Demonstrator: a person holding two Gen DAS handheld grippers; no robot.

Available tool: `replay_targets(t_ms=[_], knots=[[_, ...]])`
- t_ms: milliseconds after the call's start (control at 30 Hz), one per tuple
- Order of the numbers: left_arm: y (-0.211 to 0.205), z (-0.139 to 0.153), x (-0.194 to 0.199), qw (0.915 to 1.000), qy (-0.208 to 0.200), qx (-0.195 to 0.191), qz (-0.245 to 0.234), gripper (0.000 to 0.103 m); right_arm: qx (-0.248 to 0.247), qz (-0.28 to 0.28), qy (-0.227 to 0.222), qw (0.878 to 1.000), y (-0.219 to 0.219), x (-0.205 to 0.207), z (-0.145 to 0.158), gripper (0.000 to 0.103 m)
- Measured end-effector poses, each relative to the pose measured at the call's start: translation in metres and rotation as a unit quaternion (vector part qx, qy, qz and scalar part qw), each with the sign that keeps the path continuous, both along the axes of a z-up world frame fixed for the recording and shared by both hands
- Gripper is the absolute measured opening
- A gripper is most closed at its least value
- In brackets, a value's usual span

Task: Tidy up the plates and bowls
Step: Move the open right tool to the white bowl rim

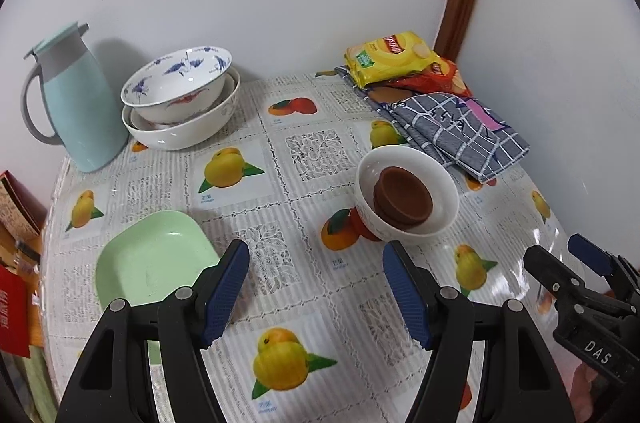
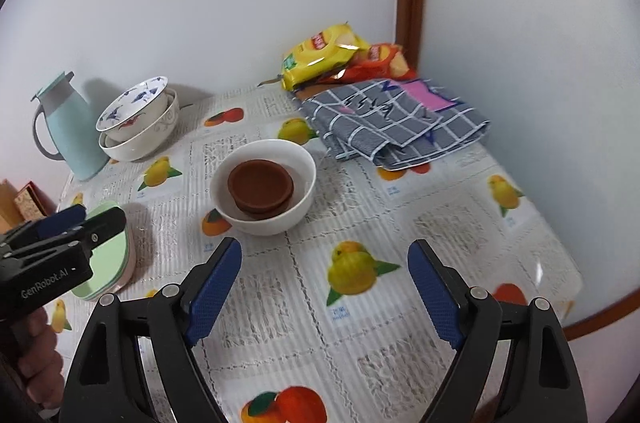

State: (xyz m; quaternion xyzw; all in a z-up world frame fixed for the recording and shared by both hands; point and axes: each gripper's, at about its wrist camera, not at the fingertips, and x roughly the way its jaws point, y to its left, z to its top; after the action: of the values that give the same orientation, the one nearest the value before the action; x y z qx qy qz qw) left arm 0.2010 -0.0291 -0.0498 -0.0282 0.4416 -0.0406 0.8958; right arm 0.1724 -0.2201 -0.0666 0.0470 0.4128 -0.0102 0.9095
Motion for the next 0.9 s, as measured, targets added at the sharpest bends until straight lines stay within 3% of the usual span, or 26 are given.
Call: replay_targets(t_ms=[400, 533, 767, 900], knots=[[-0.022, -0.032, 0.061, 0.9986, 0.049, -0.003, -0.021, 0.068, 0.019, 0.008, 0.036, 0.999, -0.014, 0.075, -0.027, 0.082], [-0.027, -0.045, 0.082, 0.9975, 0.067, -0.003, -0.02, 0.067, 0.022, 0.013, 0.055, 0.998, -0.016, 0.099, -0.042, 0.071], [-0.031, -0.062, 0.108, 0.9959, 0.089, 0.002, -0.018, 0.066, 0.028, 0.021, 0.077, 0.996, -0.017, 0.125, -0.061, 0.068], [-0.034, -0.072, 0.117, 0.9944, 0.104, 0.006, -0.016, 0.066, 0.027, 0.024, 0.097, 0.995, -0.015, 0.136, -0.074, 0.057]])
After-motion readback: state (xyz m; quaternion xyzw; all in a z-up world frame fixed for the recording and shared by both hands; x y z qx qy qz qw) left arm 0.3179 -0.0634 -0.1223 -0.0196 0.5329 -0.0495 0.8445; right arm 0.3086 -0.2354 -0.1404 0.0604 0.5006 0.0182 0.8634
